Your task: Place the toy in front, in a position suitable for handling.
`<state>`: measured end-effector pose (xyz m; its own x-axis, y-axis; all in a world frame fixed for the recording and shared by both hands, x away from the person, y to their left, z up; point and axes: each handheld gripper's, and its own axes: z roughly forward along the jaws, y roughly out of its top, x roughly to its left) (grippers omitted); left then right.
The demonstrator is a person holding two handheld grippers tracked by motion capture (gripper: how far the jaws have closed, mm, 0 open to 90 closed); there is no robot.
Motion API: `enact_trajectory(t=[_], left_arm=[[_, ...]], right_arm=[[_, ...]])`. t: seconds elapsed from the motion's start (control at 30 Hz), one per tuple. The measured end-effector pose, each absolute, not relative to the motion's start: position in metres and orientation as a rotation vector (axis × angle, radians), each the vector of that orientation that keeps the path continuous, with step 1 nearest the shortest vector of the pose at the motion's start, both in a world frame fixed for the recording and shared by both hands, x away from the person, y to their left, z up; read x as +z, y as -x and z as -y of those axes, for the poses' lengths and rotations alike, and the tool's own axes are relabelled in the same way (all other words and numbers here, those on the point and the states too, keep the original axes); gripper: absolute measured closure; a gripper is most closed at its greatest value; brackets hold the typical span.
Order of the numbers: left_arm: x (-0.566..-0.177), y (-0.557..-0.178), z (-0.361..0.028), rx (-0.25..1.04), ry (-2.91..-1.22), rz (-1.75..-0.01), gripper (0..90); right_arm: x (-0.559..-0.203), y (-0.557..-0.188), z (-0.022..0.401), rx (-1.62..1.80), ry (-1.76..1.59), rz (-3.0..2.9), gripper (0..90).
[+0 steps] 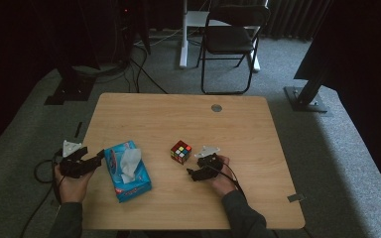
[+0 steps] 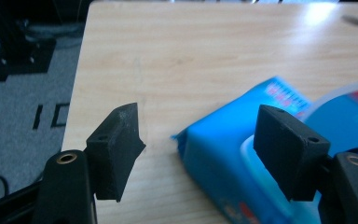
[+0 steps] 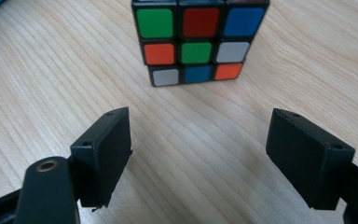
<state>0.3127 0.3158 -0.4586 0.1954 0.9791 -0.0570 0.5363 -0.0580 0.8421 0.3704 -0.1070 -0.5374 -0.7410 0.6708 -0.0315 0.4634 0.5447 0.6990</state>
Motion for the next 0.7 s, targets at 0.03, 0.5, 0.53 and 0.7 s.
enact_trajectory(t=[0.03,0.5,0.53,0.7], left_arm=[[-0.454,-0.311,-0.313,0.734,-1.703,-1.423,31.8],[-0.407,-0.29,-0.268,0.774,-1.734,-1.224,31.7],[-0.405,-0.289,-0.265,0.772,-1.737,-1.212,31.7],[-0.402,-0.286,-0.249,0.759,-1.765,-1.155,31.7]], right_arm=[[-0.538,-0.371,0.108,0.998,-0.943,-2.489,21.9],[-0.54,-0.371,0.109,0.997,-0.944,-2.494,22.0],[-0.54,-0.371,0.109,0.998,-0.943,-2.495,22.0],[-0.54,-0.371,0.108,0.999,-0.942,-2.5,22.0]])
